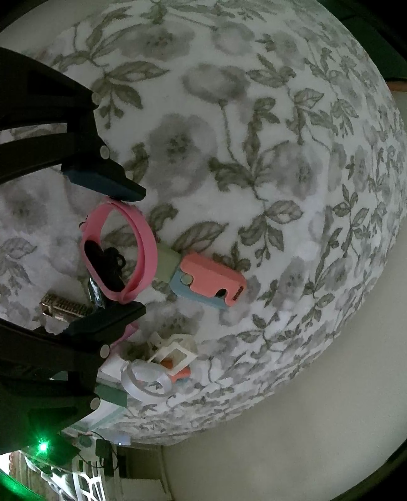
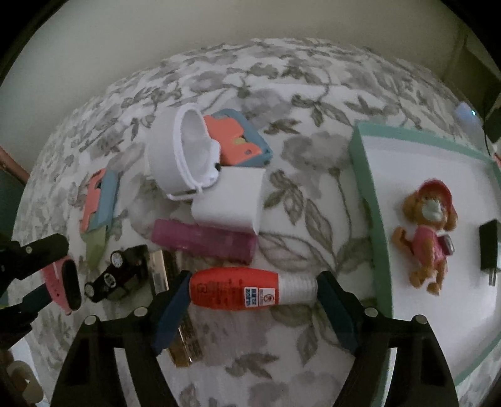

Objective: Organize rigid objects
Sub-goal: 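Grasp the pink watch band with the left tool while the right tool grasps the red glue bottle, then carry the watch band with the left tool while the right tool carries the glue bottle in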

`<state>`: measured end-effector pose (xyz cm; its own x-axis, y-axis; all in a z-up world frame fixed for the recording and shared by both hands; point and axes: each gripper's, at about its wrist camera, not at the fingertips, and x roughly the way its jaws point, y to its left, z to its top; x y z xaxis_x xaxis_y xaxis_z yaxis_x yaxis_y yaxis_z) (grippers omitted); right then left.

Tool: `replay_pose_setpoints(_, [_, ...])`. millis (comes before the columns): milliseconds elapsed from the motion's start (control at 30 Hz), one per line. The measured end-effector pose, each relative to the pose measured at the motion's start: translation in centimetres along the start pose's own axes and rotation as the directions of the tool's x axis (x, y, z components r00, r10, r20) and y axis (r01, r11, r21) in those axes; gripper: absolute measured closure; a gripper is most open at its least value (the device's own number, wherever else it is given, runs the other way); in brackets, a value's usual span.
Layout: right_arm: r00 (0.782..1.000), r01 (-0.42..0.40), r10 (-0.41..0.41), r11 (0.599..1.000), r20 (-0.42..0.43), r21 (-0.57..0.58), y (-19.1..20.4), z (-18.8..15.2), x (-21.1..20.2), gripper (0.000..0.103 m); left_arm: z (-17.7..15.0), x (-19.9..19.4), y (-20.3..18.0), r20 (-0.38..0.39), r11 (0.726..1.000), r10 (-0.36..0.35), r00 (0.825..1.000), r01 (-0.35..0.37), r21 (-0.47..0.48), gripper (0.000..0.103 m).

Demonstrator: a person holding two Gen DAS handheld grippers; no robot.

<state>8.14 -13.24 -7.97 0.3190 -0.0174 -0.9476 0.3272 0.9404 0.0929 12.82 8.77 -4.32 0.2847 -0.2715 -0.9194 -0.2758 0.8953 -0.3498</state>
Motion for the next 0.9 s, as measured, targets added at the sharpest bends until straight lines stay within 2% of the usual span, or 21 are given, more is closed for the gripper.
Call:
replay_pose_setpoints(300, [1.000, -0.001, 0.002, 1.000, -0.028, 0.031, -1.9, -0.7, -0.5, 0.022, -0.2, -0.1, 0.0, -0.011, 1.000, -0.030, 0.999, 0.030, -0.006, 0.035])
replay_pose_setpoints(433, [1.000, -0.005, 0.005, 1.000, -0.014, 0.004, -2.7, -0.8, -0.7, 0.022, -0.1, 0.0, 0.0, -0.014, 1.000, -0.030, 0.999, 0.030, -0.007, 0.035])
replay_pose_setpoints(700, [0.999, 0.034, -0.034, 0.997, -0.005, -0.069, -0.7, 0.1, 0.0, 0.023, -0.1, 0.2, -0.1, -0.020, 1.000, -0.027, 0.999, 0.027, -0.004, 0.035])
replay_pose_setpoints(900, [0.999, 0.036, -0.037, 0.997, -0.009, -0.071, -0.1, -0.1, 0.3, 0.023, -0.1, 0.3, -0.1, -0.021, 1.000, -0.024, 1.000, 0.024, -0.001, 0.035])
